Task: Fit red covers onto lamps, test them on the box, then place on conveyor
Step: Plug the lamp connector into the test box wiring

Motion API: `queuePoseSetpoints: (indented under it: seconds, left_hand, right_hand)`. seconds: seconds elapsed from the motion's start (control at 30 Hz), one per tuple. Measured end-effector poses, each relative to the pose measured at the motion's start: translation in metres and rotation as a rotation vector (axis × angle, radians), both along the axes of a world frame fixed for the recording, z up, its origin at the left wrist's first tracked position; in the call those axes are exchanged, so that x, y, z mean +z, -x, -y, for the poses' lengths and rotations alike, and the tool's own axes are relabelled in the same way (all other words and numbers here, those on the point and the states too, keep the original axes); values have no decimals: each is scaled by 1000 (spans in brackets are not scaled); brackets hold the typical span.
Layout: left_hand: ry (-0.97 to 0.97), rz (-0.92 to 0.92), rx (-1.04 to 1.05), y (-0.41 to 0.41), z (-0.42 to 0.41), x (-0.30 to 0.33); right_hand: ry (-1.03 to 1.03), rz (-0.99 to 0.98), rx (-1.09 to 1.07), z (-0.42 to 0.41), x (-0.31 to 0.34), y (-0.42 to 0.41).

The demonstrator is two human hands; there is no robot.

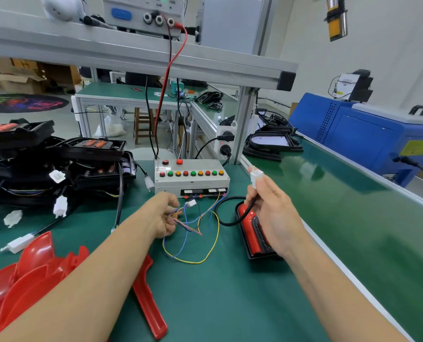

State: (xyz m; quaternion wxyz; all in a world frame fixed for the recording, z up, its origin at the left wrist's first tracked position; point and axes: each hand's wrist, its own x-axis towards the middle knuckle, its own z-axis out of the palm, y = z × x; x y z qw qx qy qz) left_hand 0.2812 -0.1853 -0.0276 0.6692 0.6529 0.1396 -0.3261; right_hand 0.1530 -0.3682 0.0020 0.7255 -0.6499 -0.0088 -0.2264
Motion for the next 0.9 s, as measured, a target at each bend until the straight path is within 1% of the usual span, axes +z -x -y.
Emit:
queuePoseSetpoints:
  seconds: [0.07,0.13,0.17,0.27,0.3,0.37,0.4,0.47,0.53,0.57,0.6,0.7,0.77,0.8,0.83,0.87,0.9]
  left_hand:
    - [-116,83,-18,0,-1,-2]
    - [-244,183,24,-1,2,-5]
    - [-344,252,10,-1,2,-7]
    - [-840,609,-181,-2,4,-14]
    - [-949,712,-248,2,6,-11]
    - [-1054,785,-354,6,10,-6]
    - [-1092,807,-365,7,11,-5]
    - [-1189,837,-312,6,9,-2]
    - [-1235,830,-236,2,4,-2]
    - [-1213,795,-201,0,1,-3]
    - [-1144,755,-161,-2,-1,-4]
    - [-778,646,62,-10,-5,-7]
    - [-638,681,276,-8,-6,-9]
    - [-609,723,354,-5,-5,-9]
    - [-610,781,389,0,-4,-9]
    - [-665,870,360,4,-2,-8]
    - [-756,959,265,8,0,-8]
  right_hand:
    - [32,0,4,1,-1,1]
    - [75,-10,-12,0,-3,1]
    - [102,-11,-23,-1,-3,0]
    - [145,0,-32,-4,-4,-2]
    - [144,1,-28,-5,-4,-3]
    - [132,-4,-21,-6,-4,-4]
    - [125,-12,-17,-6,-4,-4]
    - [127,-28,-20,-5,-4,-3]
    - [119,-33,-17,-4,-5,-2]
    - [111,-33,-11,-4,-4,-2]
    - [104,-35,-6,-4,-4,-2]
    - [110,-41,12,-7,-3,-1]
    - [159,-34,12,-8,-4,-1]
    - [189,-34,4,-8,-4,-1]
    - [209,-37,-8,-9,-4,-1]
    - [220,-43,-22,-8,-5,-2]
    - [228,-50,-33,-8,-5,-2]
